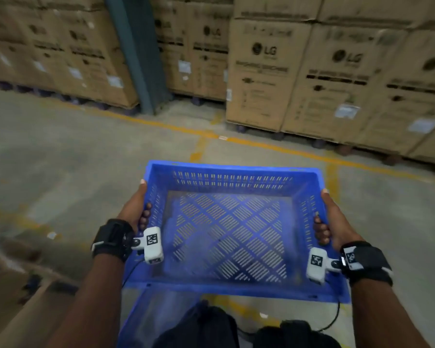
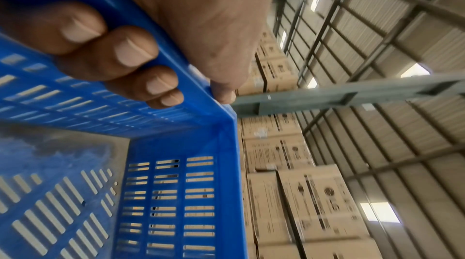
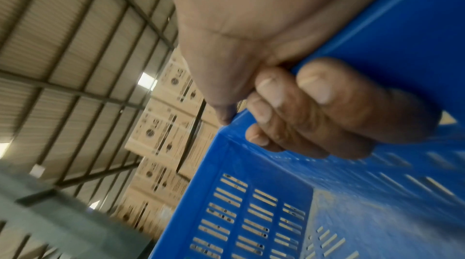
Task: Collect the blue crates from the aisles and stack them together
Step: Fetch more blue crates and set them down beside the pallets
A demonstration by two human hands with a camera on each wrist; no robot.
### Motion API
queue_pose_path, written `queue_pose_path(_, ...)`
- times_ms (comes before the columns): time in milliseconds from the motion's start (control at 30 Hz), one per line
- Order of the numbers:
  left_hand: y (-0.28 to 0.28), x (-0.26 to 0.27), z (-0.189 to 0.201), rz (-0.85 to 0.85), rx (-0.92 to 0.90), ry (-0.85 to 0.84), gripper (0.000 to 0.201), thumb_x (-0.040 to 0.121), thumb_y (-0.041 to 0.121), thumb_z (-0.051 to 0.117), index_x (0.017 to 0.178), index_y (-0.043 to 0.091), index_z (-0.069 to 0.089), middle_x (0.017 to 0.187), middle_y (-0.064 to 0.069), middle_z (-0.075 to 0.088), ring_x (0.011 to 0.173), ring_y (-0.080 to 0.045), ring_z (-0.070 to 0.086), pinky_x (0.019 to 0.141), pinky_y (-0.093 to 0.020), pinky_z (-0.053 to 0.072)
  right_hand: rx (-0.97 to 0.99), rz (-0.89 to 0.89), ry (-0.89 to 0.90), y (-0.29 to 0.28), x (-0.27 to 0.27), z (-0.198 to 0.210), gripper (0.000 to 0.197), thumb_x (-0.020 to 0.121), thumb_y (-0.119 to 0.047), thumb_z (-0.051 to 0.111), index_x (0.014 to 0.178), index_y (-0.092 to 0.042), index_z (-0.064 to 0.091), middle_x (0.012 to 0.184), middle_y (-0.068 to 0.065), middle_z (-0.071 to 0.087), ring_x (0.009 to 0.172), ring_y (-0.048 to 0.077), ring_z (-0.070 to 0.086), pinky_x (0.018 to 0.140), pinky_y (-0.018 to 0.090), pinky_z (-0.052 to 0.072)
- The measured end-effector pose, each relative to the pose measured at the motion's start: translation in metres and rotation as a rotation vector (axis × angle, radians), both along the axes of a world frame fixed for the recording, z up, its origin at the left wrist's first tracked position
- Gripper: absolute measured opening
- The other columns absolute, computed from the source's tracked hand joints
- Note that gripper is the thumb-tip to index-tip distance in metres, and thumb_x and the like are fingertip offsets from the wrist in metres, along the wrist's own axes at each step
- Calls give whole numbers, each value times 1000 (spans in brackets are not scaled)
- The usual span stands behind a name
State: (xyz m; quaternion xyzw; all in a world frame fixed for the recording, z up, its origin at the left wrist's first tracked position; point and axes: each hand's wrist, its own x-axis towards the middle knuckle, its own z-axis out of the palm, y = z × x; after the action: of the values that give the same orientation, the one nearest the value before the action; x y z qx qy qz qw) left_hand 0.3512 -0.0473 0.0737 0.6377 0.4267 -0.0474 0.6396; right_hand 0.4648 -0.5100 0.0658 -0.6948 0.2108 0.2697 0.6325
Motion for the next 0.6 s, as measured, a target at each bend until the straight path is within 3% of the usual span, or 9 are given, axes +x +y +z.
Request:
queue_pose_path(167, -106, 88, 7, -231, 23, -25, 72, 74, 93, 41, 65, 22, 44, 54, 3, 31, 40, -11, 19, 39, -18, 17, 5, -247, -13, -117, -25, 4, 77, 68, -97, 43, 61, -20, 37, 49, -2, 18, 36, 12, 15, 40, 17, 15)
queue_pose_path(333, -219, 153, 6, -498, -9, -23, 77, 68, 97, 40, 64, 21, 41, 55, 2, 27, 42, -13, 16, 40, -20, 16, 3, -518, -14, -219, -75, 8, 77, 66, -97, 44, 61, -20, 37, 47, -3, 19, 35, 12, 15, 40, 17, 14)
queue_pose_path(600, -394, 224, 18, -951, 19, -6, 75, 71, 96, 39, 65, 21, 40, 54, 3, 27, 44, -14, 15, 42, -21, 14, -7, -953, -18, -297, -188, 5, 79, 64, -99, 41, 62, -20, 37, 48, -2, 20, 35, 12, 16, 42, 18, 14)
